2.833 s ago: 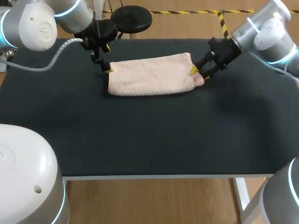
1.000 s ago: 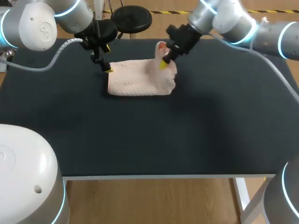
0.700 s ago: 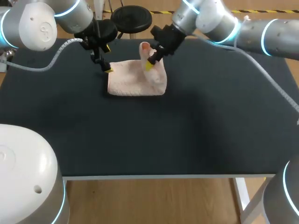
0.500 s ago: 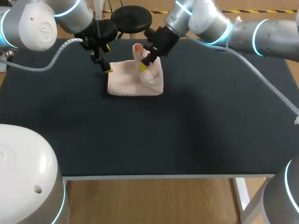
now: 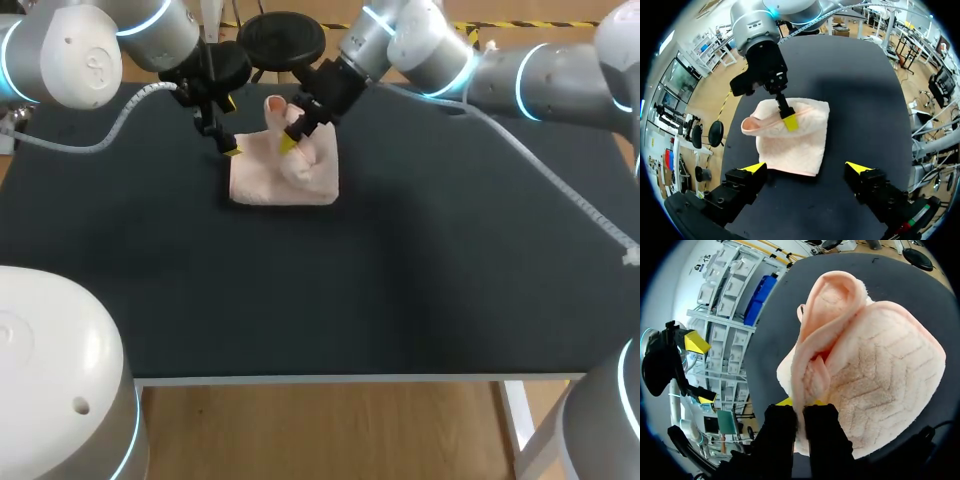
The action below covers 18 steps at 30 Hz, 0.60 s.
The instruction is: Fold the towel
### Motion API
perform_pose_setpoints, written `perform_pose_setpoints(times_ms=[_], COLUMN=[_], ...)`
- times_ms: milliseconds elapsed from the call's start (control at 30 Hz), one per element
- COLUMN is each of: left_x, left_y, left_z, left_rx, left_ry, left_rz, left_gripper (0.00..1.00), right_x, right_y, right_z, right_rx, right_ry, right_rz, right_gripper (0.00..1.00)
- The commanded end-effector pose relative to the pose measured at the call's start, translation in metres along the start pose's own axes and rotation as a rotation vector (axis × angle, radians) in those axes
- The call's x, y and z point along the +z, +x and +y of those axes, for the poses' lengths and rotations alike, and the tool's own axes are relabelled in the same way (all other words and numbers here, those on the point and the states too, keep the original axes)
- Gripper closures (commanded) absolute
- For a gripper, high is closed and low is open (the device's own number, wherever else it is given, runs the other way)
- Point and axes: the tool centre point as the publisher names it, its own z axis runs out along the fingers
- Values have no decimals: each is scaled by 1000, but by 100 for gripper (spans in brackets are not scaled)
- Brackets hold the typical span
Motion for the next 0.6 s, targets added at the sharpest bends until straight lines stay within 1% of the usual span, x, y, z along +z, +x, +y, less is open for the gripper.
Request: perform_pose_setpoints(times_ms=[33,133,333,367,500,600], left_x=[0,0,0,0,0,0], left_y=[0,0,0,0,0,0], left_z=[1,1,1,1,1,1], left_rx=[2,2,2,2,2,2], left_ry=[4,4,4,4,4,4], left_rz=[2,2,2,2,2,2], left_gripper=[0,0,0,0,0,0], right_x=[2,4,15,15,16,20], right_y=[6,15,12,13,23,25], right_z=[9,11,10,11,17,20], right_rx=[-15,-38,-1,8,-18,-16], right_ry=[-6,-6,-20,-23,-42,-47], right_rz=[38,55,76,94,112,131], right_gripper=[100,100,100,100,100,100])
